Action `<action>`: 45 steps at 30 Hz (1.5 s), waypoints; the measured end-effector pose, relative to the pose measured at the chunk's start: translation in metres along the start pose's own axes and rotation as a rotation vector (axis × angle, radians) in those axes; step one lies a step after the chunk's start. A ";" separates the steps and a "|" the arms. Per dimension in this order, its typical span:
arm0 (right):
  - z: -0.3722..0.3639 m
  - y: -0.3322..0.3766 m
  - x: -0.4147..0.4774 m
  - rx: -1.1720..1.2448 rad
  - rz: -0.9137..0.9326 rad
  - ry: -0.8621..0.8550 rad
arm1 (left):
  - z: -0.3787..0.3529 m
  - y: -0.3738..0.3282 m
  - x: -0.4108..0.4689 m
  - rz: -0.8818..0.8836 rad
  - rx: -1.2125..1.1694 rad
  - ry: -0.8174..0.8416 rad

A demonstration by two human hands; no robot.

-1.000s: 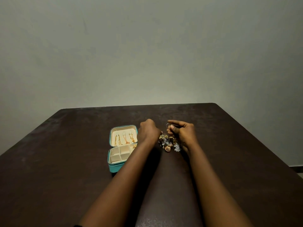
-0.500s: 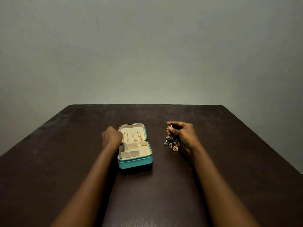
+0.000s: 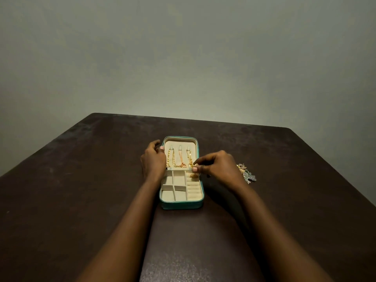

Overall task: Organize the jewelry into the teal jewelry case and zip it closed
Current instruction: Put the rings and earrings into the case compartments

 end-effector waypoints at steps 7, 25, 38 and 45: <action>-0.007 0.007 -0.002 -0.115 0.031 0.043 | -0.008 -0.001 0.002 -0.042 -0.038 0.032; -0.016 0.019 -0.009 -0.350 0.086 0.022 | -0.010 0.004 0.006 -0.058 -0.031 0.023; 0.003 -0.005 -0.003 -0.105 -0.087 0.083 | -0.009 0.003 0.005 -0.089 -0.041 0.021; -0.012 -0.014 -0.010 0.191 -0.217 0.145 | -0.006 0.000 0.003 -0.095 -0.045 0.008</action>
Point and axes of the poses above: each hand's wrist, its own x-axis towards the middle knuckle, its own z-axis out of the back of the hand, y = z × x, the point moved 9 cm from there along x, towards the middle knuckle
